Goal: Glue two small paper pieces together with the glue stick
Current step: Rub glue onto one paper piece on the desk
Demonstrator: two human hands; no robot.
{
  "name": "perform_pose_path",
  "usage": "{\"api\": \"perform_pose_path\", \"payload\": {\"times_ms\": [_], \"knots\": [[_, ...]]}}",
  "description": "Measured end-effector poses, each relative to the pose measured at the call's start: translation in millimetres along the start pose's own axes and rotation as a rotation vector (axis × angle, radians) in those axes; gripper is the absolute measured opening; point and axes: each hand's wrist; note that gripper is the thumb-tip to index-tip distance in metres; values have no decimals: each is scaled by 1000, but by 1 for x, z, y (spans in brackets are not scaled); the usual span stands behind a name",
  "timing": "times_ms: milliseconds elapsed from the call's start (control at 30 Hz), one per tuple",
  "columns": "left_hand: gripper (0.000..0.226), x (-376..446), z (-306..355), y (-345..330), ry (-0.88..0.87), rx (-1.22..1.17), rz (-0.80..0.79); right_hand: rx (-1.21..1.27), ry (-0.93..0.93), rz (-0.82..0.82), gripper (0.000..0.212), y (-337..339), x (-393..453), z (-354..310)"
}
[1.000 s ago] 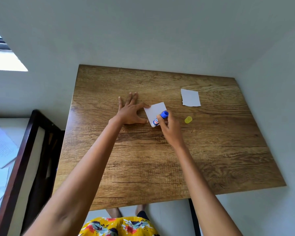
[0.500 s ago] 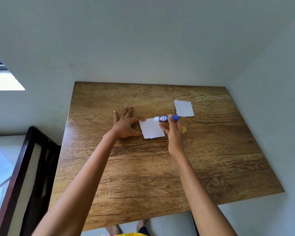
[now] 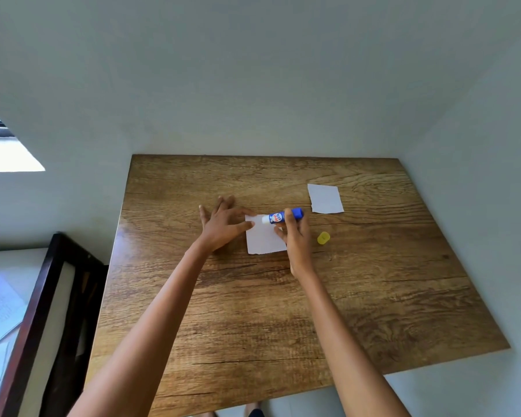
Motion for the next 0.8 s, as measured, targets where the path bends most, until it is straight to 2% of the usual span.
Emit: {"api": "perform_pose_path", "payload": {"times_ms": [167, 367, 633, 800], "knots": [[29, 0, 1, -10, -28, 39, 145, -14, 13, -4, 8, 1, 1, 4], [42, 1, -1, -16, -61, 127, 212, -15, 18, 0, 8, 1, 2, 6], [48, 3, -2, -16, -62, 130, 216, 24, 3, 6, 9, 1, 1, 6], [48, 3, -1, -13, -56, 89, 196, 224, -3, 99, 12, -3, -1, -1]]}}
Point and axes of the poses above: each hand's wrist, its own x-axis towards the middle knuckle, its own y-axis out of the back of the hand, z = x × y
